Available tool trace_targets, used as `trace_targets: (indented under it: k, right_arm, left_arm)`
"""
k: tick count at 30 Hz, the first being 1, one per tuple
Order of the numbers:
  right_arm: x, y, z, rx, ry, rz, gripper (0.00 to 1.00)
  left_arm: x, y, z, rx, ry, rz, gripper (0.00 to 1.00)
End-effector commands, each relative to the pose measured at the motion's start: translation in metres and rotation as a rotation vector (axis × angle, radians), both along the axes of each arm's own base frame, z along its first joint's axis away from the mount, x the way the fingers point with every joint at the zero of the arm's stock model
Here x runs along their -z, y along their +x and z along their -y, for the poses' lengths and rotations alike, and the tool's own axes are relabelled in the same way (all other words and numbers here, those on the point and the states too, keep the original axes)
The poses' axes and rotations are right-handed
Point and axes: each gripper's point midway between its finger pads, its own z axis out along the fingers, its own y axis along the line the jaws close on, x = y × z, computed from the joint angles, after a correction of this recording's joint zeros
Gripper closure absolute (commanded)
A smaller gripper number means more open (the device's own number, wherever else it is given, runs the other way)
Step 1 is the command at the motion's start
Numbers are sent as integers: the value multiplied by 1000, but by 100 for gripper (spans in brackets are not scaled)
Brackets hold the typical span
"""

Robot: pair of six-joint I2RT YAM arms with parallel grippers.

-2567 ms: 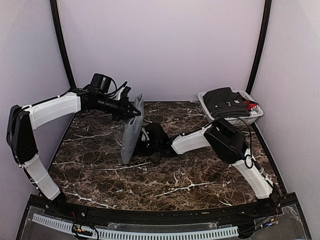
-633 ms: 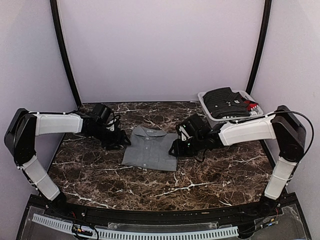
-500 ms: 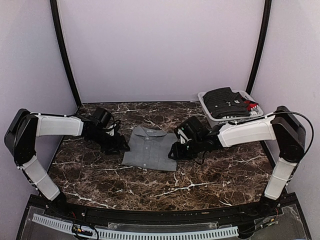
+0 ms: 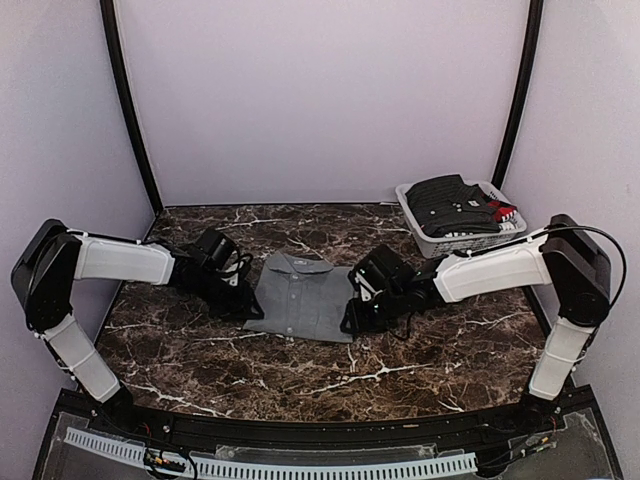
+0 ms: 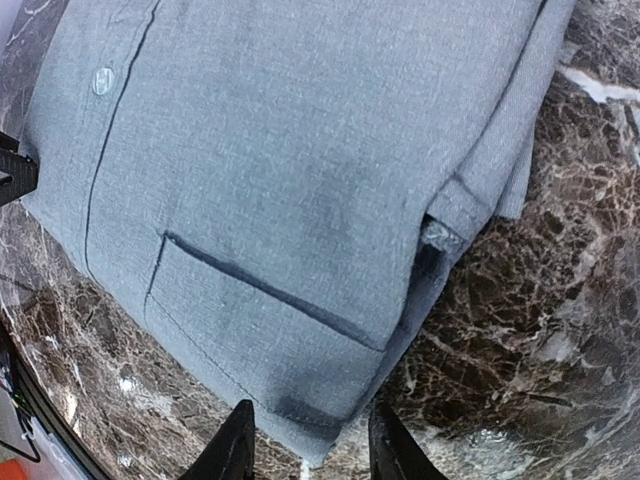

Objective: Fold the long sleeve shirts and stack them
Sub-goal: Move the square-folded shirt to the center of the board.

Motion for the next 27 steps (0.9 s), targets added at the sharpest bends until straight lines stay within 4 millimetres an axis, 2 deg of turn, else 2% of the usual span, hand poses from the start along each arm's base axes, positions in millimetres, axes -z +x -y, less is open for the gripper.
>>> trace_targets:
  k: [1, 8, 9, 13, 18, 21, 24, 25, 26, 27]
  right_arm:
    - [7, -12, 2, 2, -5, -18, 64]
    - [13, -19, 1, -11, 5, -42, 71]
    - [13, -19, 2, -9, 3, -40, 74]
    - [11, -21, 13, 1, -33, -30, 100]
    - [7, -34, 41, 12, -79, -30, 100]
    - [18, -50, 59, 8, -99, -61, 100]
    - [26, -58, 68, 7, -113, -79, 100]
    - [26, -58, 70, 9, -118, -79, 97]
    - [22, -57, 69, 10, -114, -70, 92]
    - [17, -54, 66, 8, -104, -59, 85]
  left_arm:
    - [5, -8, 5, -2, 28, -8, 73]
    - [7, -17, 12, 0, 20, -21, 83]
    - [7, -19, 14, 4, 22, -22, 85]
    - [-1, -26, 17, 11, 23, -22, 94]
    - [-13, -47, 20, 13, 44, -30, 100]
    - [-9, -60, 13, -9, 67, -54, 91]
    - [2, -68, -1, -37, 106, -64, 73]
    - [0, -66, -4, -48, 116, -47, 70]
    - [-1, -64, -5, -54, 121, -35, 63]
    - [-7, -58, -6, -63, 122, -7, 62]
